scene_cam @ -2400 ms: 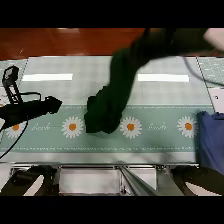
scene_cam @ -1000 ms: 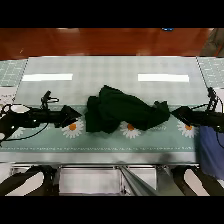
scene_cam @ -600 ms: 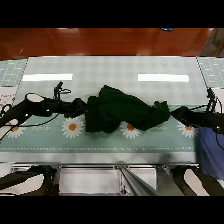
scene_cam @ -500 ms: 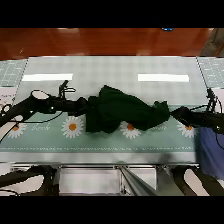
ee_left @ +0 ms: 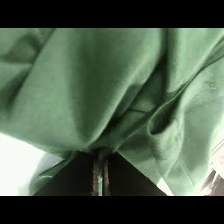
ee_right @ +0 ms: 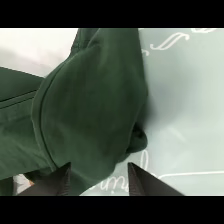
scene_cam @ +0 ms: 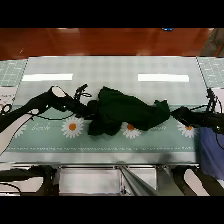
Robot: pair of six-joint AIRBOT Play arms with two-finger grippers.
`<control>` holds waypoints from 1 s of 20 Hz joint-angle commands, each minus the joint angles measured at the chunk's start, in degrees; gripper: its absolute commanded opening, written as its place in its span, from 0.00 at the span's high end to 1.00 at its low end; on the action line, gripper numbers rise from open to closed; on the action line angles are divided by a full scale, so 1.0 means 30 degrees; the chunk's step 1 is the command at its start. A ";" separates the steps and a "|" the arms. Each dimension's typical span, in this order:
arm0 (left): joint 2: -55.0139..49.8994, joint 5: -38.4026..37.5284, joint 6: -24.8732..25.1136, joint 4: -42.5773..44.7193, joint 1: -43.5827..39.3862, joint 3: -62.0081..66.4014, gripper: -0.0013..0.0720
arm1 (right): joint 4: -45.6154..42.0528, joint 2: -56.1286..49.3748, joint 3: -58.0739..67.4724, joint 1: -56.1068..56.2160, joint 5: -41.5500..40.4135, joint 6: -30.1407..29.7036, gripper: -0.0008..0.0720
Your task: Fold the shirts.
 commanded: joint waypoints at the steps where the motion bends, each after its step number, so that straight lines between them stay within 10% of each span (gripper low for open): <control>1: -0.0080 -0.0809 -0.0029 0.0539 0.0007 0.0845 0.96 | -0.0780 0.0007 -0.0015 -0.0015 0.0138 0.0189 0.42; 11: -0.0007 -0.0969 -0.0102 0.0517 0.0022 0.1217 0.96 | 0.0561 -0.3898 -0.0022 0.4495 -0.2885 0.1603 0.43; 12: -0.0007 -0.0962 -0.0087 0.0517 0.0022 0.1217 0.96 | 0.0947 -0.4656 0.0291 0.4911 -0.3534 0.1603 0.47; 14: 0.0000 -0.0984 -0.0073 0.0517 0.0240 0.1341 0.96 | 0.1260 -0.6186 0.1698 0.5450 -0.3636 0.1443 0.94; 20: 0.3162 -0.2390 -0.0080 -0.0488 0.3963 0.5399 0.96 | -0.0962 -0.5304 1.1657 0.5493 0.2062 0.1268 0.95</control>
